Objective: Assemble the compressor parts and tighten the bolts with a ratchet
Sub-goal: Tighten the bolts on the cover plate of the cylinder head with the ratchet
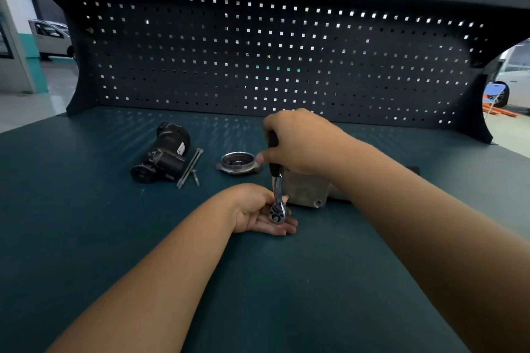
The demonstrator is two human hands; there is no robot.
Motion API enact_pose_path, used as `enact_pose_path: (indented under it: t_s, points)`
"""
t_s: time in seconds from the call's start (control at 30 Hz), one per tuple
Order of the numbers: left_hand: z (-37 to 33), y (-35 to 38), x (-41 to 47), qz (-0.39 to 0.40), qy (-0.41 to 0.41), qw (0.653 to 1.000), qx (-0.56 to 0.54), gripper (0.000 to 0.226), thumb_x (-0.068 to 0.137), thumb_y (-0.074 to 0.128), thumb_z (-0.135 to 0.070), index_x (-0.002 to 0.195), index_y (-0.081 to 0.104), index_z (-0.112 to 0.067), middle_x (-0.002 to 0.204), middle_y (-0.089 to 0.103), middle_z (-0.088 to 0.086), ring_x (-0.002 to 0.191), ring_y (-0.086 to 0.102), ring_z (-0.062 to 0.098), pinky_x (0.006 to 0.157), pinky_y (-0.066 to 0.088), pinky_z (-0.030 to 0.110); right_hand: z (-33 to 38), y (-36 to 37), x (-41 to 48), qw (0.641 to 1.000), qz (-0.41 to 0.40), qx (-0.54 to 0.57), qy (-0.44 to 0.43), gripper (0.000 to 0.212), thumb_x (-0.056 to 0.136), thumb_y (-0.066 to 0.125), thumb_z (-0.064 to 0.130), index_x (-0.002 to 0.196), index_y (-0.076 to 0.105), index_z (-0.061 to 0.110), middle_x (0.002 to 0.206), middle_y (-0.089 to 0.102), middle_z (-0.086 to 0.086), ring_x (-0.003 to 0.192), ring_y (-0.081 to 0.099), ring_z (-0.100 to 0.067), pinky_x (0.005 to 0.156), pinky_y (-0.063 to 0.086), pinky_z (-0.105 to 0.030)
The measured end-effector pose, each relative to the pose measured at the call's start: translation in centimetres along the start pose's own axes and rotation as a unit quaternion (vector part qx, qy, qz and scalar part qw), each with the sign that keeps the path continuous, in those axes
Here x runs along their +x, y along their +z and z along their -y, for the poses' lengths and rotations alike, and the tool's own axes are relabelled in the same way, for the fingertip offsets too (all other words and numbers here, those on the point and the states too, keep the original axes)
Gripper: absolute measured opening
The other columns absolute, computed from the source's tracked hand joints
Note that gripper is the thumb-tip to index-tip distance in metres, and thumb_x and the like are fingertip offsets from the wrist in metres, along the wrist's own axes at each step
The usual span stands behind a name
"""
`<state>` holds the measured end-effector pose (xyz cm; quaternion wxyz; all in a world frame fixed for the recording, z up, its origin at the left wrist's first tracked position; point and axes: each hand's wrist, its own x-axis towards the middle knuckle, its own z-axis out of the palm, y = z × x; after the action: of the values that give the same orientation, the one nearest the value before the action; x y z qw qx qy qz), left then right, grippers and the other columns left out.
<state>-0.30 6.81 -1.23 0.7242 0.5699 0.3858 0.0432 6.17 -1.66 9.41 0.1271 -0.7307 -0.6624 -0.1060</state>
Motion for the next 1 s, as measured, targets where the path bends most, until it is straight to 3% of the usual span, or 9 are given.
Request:
enact_pose_path:
  t_s: [0.1,0.17,0.23,0.37,0.53,0.77,0.87,1.0]
  points:
    - [0.0,-0.1,0.0,0.012,0.000,1.000,-0.005,0.031,0.100,0.036,-0.014,0.086,0.056,0.004,0.067,0.070,0.017,0.057,0.070,0.023,0.051,0.057,0.026,-1.9,-0.3,-1.3,0.999,-0.008,0.044,0.022,0.029,0.083,0.067,0.040,0.076,0.048,0.018,0.077,0.054,0.001,0.078,0.053,-0.022,0.062,0.040,-0.030]
    - [0.0,-0.1,-0.1,0.026,0.003,1.000,-0.004,0.027,0.099,0.038,-0.015,0.088,0.056,0.003,0.068,0.070,0.017,0.058,0.070,0.022,0.053,0.057,0.026,-3.4,-0.3,-3.0,0.997,-0.023,0.068,0.040,0.028,0.081,0.068,0.041,0.079,0.054,0.017,0.080,0.060,0.000,0.076,0.056,-0.020,0.063,0.046,-0.032]
    - [0.0,-0.1,-0.3,0.033,0.004,0.999,-0.002,0.022,0.098,0.043,-0.015,0.090,0.055,0.002,0.068,0.070,0.016,0.060,0.070,0.023,0.054,0.058,0.026,-4.7,0.0,-4.7,0.994,-0.041,0.086,0.061,0.025,0.082,0.066,0.042,0.079,0.056,0.019,0.077,0.059,0.004,0.071,0.053,-0.011,0.059,0.043,-0.028]
    - [0.1,0.0,-0.4,0.027,0.003,1.000,0.001,0.019,0.098,0.044,-0.013,0.090,0.056,-0.001,0.068,0.070,0.016,0.090,0.065,0.030,0.056,0.057,0.026,-6.7,1.2,-7.2,0.983,-0.069,0.132,0.109,0.019,0.084,0.064,0.039,0.075,0.057,0.024,0.074,0.059,0.010,0.069,0.052,-0.006,0.054,0.036,-0.020]
    - [0.2,0.0,-0.4,0.023,0.007,1.000,0.006,0.019,0.097,0.046,-0.013,0.087,0.057,-0.001,0.065,0.070,0.012,0.106,0.059,0.031,0.059,0.056,0.025,-7.8,3.6,-9.5,0.959,-0.125,0.209,0.146,0.016,0.083,0.066,0.032,0.074,0.064,0.020,0.070,0.063,0.008,0.068,0.056,-0.007,0.055,0.038,-0.016]
    - [0.1,-0.2,-0.1,0.029,0.006,1.000,0.003,0.016,0.095,0.049,-0.012,0.087,0.057,-0.001,0.065,0.069,0.011,0.101,0.059,0.030,0.060,0.056,0.025,-9.3,6.6,-12.0,0.948,-0.110,0.225,0.198,0.021,0.084,0.065,0.034,0.079,0.068,0.014,0.072,0.065,0.003,0.072,0.058,-0.015,0.057,0.037,-0.014]
    - [0.1,-0.1,0.0,0.036,0.006,0.999,-0.007,0.017,0.096,0.047,-0.012,0.088,0.056,0.000,0.064,0.070,0.012,0.098,0.059,0.030,0.058,0.056,0.026,-8.9,5.1,-10.5,0.955,-0.105,0.203,0.189,0.022,0.083,0.065,0.035,0.077,0.067,0.014,0.070,0.063,0.006,0.070,0.057,-0.011,0.054,0.036,-0.013]
    - [0.2,-0.3,0.1,0.038,0.006,0.999,-0.019,0.023,0.098,0.043,-0.013,0.087,0.056,0.003,0.066,0.070,0.015,0.092,0.062,0.030,0.058,0.057,0.026,-6.0,2.1,-6.6,0.974,-0.116,0.152,0.120,0.023,0.083,0.065,0.039,0.074,0.055,0.021,0.072,0.058,0.008,0.068,0.051,-0.011,0.055,0.035,-0.028]
